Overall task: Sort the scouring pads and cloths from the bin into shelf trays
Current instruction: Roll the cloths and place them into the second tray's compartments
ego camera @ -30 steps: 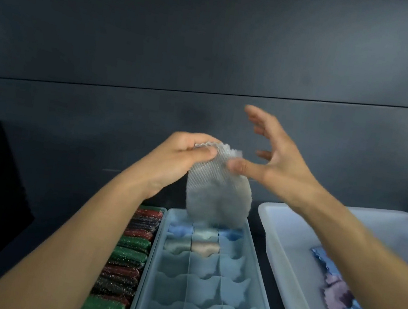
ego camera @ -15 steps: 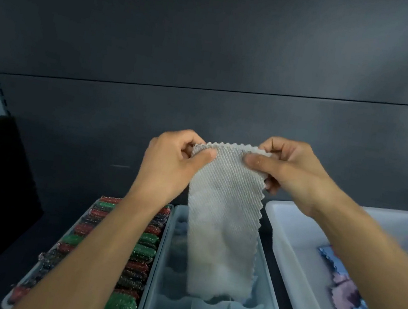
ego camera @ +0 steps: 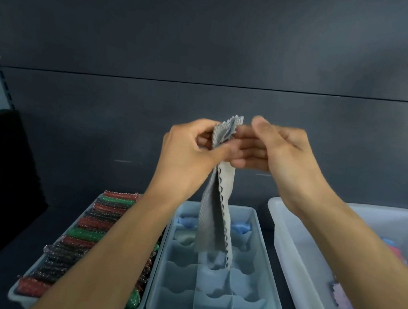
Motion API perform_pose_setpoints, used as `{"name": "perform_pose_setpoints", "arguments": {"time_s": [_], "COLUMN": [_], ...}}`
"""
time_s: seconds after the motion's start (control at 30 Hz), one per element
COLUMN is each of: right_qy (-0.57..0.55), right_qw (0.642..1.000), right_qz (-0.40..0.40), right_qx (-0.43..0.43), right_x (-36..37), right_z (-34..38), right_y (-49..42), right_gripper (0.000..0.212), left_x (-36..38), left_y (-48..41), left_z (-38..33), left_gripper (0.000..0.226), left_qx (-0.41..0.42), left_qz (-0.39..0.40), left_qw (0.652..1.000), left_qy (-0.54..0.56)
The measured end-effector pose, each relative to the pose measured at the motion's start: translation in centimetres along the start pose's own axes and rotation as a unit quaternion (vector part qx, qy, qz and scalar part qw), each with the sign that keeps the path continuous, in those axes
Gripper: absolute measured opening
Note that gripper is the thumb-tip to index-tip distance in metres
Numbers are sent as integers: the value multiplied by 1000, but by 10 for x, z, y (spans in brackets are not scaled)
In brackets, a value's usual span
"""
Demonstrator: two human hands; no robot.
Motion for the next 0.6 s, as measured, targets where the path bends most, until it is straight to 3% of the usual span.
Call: {"name": "perform_pose_setpoints", "arguments": {"time_s": [0.1,0.17,0.23,0.3,0.4,0.5,0.6], "right_qy": [73,88,113,101,73,113,125], "right_qw": [996,994,990,982,990,988,987], "right_qz": [10,10,79,151,117,102,97], "right_qx": [-54,-58,-1,44,36,32,20], "right_x": [-13,-25,-23,-10,-5,-6,-8], "right_z": [6,5,-5,-16,-18,-12,-5], "right_y": [-4,-10,-14,-12,-19,-26,-29], "right_gripper": [10,28,48,34,22,18,17], "left_x": [-6,-5,-1,3,12,33,45], "left_y": [-7,-9,-7,-6,2,26,46], "left_z": [8,11,12,16,34,60,87], "left_gripper": [15,16,18,23,49,54,41], "left_qx": [-24,-40,-44,-45,-81,-162,-233], "left_qz": [9,53,94,95,127,233,249], "left_qw": [999,996,991,985,959,937,930], "left_qy": [22,54,84,136,240,203,137]}}
Point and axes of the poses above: each hand's wrist, its own y-axis away from the middle knuckle, its own x-axis out of the palm, z = x × y, the point moved 5 cm from there along -y, towards the middle knuckle, and after that the axes turned 6 degrees about -y, right-handed, at the moved point
